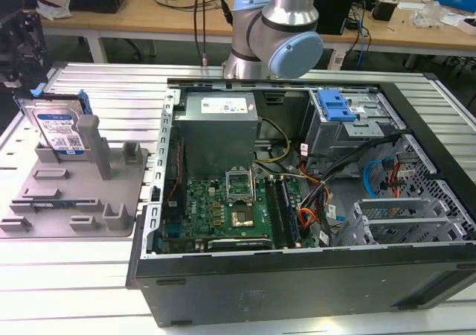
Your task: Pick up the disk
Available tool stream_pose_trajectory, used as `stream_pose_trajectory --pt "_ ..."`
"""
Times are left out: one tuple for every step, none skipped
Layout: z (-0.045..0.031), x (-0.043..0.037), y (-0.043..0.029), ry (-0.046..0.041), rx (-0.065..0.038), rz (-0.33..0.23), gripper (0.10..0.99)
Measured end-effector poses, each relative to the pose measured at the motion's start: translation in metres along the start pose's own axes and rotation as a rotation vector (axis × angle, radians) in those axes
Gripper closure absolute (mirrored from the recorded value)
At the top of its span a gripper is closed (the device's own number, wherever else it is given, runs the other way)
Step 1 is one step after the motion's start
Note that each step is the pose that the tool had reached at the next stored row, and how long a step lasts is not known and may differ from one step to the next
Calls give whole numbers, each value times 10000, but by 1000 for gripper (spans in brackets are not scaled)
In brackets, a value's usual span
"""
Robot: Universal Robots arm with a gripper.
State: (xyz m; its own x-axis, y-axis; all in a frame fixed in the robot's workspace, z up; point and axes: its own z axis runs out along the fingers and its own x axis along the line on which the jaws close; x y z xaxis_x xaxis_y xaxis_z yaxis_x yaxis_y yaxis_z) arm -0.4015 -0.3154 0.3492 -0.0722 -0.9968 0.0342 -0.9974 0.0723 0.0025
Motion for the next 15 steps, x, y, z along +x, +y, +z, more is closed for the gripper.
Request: stream_pose_trajectory --pt "4 -18 69 -1 0 -2 545" --pt "8 -30 139 0 0 -2 545" --pt "11 -36 185 -1 2 -1 545" --pt "11 -40 204 7 3 -4 545" --pt "11 -40 204 12 3 -6 545" --pt "11 -39 204 15 2 -8 545" --pt "11 -39 204 18 3 -10 545" --pt "11 -39 204 23 3 -12 545" --pt "11 -40 205 28 3 -12 545" --pt "17 -41 191 29 2 -12 545" --pt "26 -43 171 29 3 -12 545" --pt "38 -44 161 28 3 -11 545" --pt "53 -45 156 29 3 -12 545" --pt "66 -45 154 28 3 -11 545" --pt "79 -46 153 28 3 -12 545"
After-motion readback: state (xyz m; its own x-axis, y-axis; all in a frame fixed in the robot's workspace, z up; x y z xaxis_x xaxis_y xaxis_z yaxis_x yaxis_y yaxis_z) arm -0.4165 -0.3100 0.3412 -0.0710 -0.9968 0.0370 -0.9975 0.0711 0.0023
